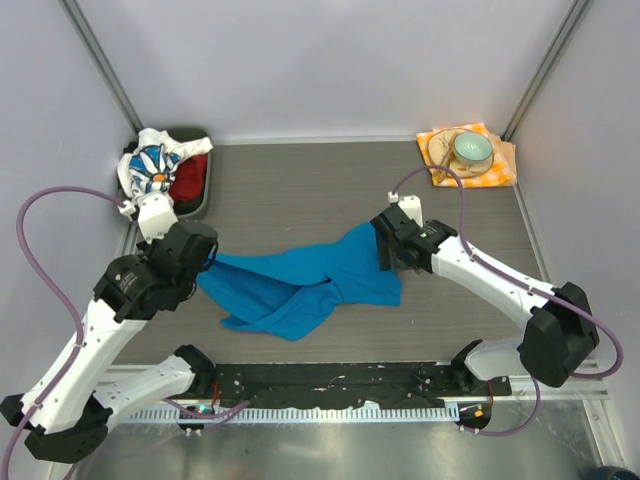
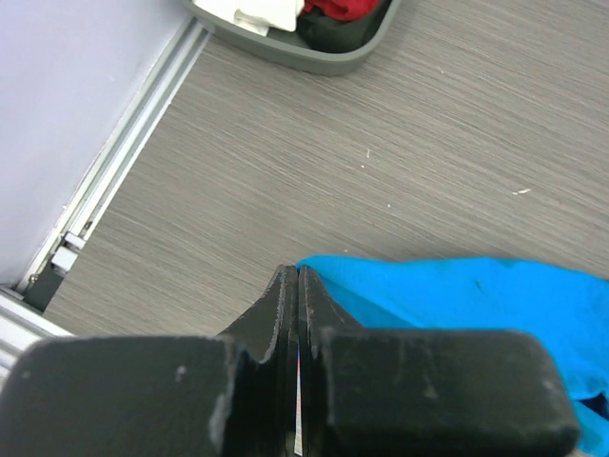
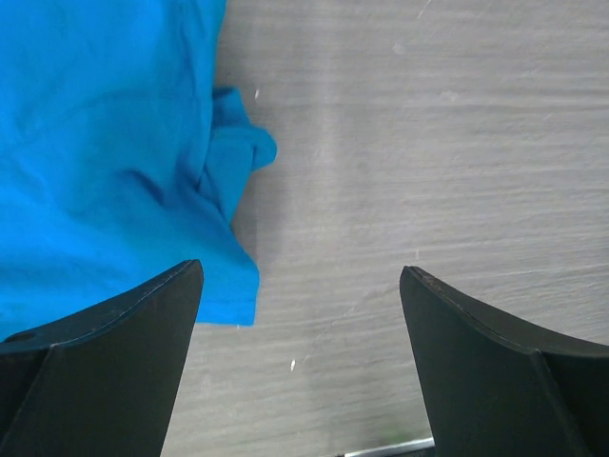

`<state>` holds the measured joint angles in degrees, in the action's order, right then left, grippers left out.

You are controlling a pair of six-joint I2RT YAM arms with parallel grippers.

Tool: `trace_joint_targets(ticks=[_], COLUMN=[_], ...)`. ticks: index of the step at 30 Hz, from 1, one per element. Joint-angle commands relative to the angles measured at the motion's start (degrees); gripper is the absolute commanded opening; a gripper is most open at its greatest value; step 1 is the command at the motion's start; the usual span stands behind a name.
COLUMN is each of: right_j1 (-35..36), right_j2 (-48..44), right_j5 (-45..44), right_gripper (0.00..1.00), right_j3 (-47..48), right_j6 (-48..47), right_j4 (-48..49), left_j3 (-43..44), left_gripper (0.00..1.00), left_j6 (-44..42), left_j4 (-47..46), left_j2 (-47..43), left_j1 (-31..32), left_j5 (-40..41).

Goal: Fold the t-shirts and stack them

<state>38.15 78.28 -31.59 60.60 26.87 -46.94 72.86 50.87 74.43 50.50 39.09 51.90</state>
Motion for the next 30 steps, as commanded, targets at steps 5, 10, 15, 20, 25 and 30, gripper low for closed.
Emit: trace_joint_targets(ticks=[5,10,15,20,25,30], right_j1=[0.87,0.96,0.87,0.87,0.78,0.35], right_j2=[-7.87,-10.51,-9.11,-6.04,-3.05,0.29], right_j5=[15.31,20.69,22.37,21.31,18.07,16.74], right_gripper=[0.88,0.82,0.69,0.58,0.5,0.49], right_j3=[-9.08,-16.02,-20.25,-21.57,-20.53,-18.85], right_j6=[5.19,9.77,12.85,13.56,12.77,11.54], right_j4=[0.53,4.83,9.83,12.39,14.07,15.29], left_j3=[2.55,0.36,-0.7,-0.88,-1.23,-1.67], left_gripper=[0.0,0.0,0.0,0.0,0.0,0.0], left_j6=[-4.73,-4.99,-5.69,-6.75,-7.63,-8.33], left_j4=[-3.68,-5.61,-6.67,-7.2,-7.99,-8.69], left_j2=[0.83,0.39,0.57,0.3,0.21,0.65], left_j1=[-3.93,-4.99,-5.95,-6.66,-7.45,-8.41], left_j5=[0.84,-1.01,-2.15,-2.33,-2.59,-3.29])
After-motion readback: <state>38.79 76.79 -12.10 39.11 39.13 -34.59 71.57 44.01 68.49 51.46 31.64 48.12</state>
